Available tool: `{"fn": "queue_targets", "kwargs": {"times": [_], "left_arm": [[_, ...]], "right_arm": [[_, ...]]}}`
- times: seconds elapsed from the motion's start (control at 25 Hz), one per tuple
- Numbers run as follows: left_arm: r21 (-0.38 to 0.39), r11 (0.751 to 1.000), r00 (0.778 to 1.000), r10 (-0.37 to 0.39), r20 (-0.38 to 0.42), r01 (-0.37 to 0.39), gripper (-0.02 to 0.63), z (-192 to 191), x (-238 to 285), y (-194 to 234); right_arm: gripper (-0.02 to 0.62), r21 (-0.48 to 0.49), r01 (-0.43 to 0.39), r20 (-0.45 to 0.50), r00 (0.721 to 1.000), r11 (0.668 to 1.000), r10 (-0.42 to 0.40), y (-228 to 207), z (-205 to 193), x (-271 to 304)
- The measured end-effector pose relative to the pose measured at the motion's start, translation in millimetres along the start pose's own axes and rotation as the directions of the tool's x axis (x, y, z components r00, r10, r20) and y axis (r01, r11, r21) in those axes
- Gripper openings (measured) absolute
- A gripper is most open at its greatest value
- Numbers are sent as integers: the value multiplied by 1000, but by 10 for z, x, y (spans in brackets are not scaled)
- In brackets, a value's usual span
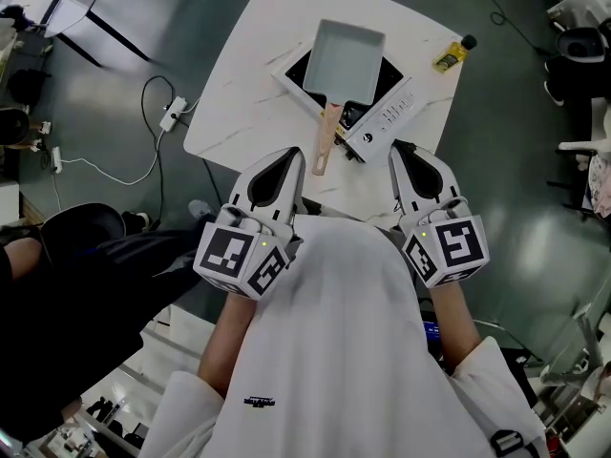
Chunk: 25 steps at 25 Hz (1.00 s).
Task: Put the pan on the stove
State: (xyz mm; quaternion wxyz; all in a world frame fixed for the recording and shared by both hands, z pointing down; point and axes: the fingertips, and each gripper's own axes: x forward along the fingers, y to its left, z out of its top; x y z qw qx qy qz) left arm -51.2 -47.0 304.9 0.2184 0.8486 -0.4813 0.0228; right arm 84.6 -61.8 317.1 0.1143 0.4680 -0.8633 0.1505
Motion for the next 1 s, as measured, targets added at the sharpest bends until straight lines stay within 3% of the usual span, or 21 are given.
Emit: {"fn": "queue_targets", "kwargs": {"times": [1.0], "left_arm": [[-7, 1000, 1000, 1, -13, -1, 0, -23, 100, 36]], "right_arm": [[5, 26, 5, -17, 1000, 1000, -4, -120, -62, 88]]}}
